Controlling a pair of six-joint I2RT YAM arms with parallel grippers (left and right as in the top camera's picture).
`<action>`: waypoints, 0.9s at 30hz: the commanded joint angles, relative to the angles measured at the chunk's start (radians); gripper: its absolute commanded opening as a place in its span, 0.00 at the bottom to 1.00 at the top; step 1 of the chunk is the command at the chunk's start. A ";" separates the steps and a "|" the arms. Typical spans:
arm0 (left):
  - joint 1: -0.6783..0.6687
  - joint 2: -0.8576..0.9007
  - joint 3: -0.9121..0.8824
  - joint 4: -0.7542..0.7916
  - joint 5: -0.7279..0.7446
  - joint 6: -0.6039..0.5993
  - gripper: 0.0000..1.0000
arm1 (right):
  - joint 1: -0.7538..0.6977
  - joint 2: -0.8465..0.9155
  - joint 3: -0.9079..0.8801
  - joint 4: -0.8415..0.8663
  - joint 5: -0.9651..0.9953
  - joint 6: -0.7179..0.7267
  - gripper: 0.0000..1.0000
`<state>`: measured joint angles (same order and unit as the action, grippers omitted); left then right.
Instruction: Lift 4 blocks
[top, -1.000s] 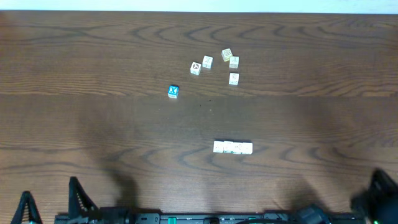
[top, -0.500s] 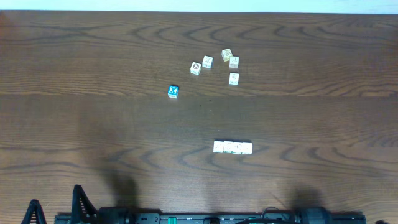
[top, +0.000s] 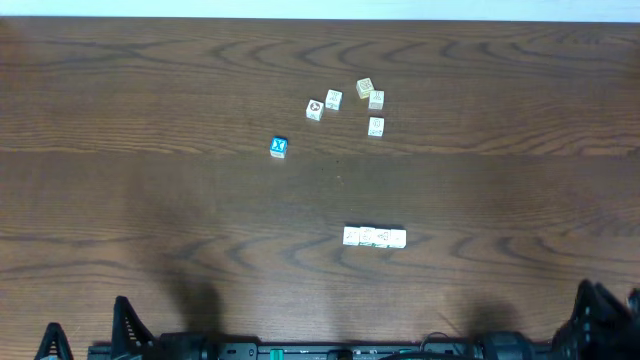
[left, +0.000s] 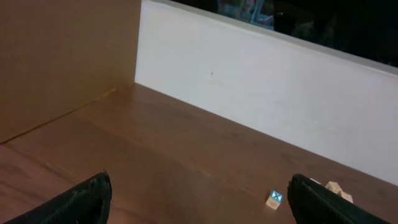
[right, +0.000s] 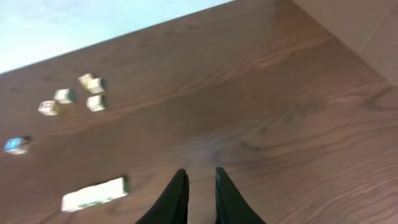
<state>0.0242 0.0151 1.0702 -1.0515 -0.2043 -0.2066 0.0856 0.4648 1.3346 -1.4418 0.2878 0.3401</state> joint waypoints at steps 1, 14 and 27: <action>-0.004 -0.003 -0.010 0.001 -0.038 -0.006 0.91 | 0.050 0.047 -0.015 0.012 0.130 0.044 0.16; -0.004 0.019 -0.079 0.010 -0.034 -0.085 0.90 | 0.059 0.224 -0.015 -0.016 0.137 0.085 0.47; -0.004 0.391 -0.087 0.054 0.160 -0.121 0.43 | 0.039 0.341 -0.016 0.105 -0.098 0.010 0.02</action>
<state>0.0242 0.3244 0.9913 -1.0203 -0.1173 -0.3202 0.1394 0.8101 1.3205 -1.3590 0.2974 0.3801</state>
